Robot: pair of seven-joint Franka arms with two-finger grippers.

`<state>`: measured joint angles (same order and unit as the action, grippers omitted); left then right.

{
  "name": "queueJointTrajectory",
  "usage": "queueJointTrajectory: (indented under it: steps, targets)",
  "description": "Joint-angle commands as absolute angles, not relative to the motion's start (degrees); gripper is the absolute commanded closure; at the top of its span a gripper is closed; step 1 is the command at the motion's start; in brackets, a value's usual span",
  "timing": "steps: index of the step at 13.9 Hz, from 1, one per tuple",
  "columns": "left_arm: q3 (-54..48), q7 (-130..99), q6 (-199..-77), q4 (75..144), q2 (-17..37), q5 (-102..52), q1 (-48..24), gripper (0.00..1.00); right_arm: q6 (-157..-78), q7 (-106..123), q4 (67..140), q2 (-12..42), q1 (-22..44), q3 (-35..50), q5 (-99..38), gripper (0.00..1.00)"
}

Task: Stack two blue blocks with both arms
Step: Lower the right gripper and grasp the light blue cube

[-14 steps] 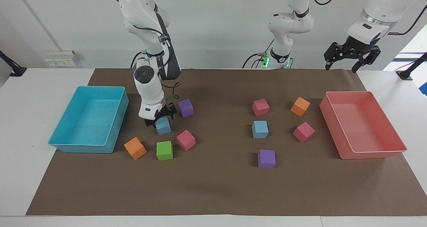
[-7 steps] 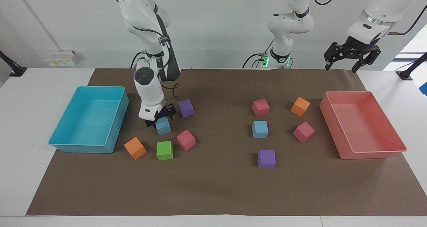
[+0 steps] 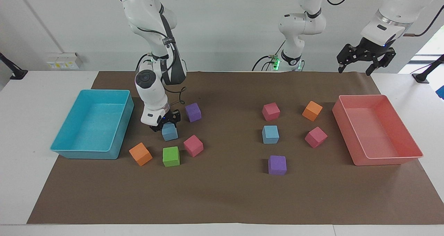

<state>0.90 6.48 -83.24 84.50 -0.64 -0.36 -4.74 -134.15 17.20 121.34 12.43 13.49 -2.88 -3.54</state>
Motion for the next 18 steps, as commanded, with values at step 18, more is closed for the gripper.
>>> queueJointTrajectory:
  steps: [18]
  targets:
    - [0.44, 6.77, -82.00, 83.32, -0.44, 0.35, -4.04, 0.00, -110.39, -8.77, 105.40, 8.69, 22.32, -1.93, -4.48, 1.00]
